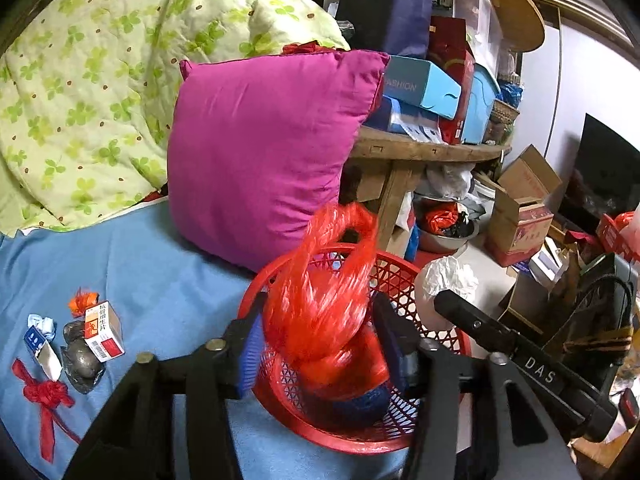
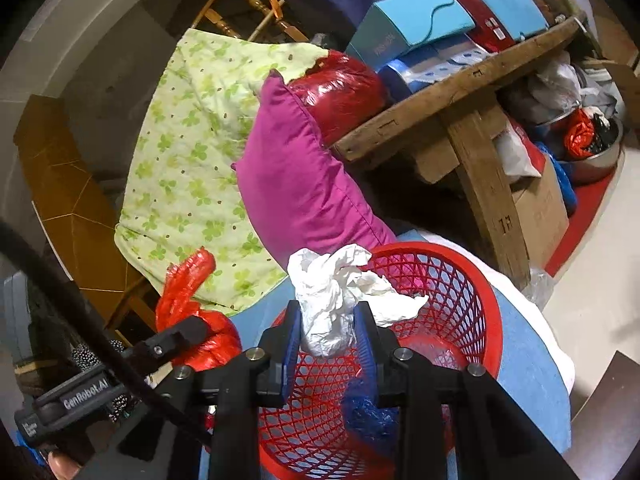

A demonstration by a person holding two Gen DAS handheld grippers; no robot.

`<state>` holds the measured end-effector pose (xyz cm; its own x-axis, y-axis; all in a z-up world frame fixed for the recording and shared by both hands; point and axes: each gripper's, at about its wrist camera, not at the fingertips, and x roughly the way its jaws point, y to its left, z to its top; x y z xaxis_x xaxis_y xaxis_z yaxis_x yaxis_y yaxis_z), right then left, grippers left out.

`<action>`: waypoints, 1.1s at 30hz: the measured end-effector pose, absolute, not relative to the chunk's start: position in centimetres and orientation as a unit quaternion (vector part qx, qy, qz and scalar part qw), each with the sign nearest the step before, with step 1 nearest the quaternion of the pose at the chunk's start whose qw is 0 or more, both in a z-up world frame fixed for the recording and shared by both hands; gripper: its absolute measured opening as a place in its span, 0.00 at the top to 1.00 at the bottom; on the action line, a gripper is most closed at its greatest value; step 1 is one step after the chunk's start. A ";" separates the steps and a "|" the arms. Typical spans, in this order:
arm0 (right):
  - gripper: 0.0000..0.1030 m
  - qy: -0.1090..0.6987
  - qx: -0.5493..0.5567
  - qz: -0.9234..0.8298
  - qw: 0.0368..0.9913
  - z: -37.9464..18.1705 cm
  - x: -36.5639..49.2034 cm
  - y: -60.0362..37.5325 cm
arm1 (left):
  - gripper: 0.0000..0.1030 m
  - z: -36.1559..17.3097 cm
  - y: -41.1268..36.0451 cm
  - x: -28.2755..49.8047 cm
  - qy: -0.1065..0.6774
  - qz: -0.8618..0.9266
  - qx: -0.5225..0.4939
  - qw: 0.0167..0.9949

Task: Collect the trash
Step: 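Open both grippers to drop the tissue and red bag into the basket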

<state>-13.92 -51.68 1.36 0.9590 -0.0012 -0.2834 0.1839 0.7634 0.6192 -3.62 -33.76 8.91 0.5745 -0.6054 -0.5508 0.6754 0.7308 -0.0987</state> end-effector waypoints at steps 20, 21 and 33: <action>0.37 0.059 0.207 0.006 0.977 5.3 -13.0 -42.0 | 0.24 6.4 -16.3 -2.5 0.281 -0.177 0.026 0.943; 0.37 0.057 0.186 0.017 0.981 5.5 -12.7 -40.3 | 0.21 6.0 -14.7 -2.4 0.281 -0.158 0.022 0.946; 0.37 0.166 0.121 0.092 0.974 3.0 -6.0 -30.0 | 0.21 0.0 1.4 -1.0 0.320 0.003 -0.056 0.946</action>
<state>-5.99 -29.99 3.05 0.9281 0.2193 -0.3008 -0.1388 0.9537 0.2670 -1.04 1.35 -0.01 0.7956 -0.0304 -0.6051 -0.0413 0.9937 -0.1041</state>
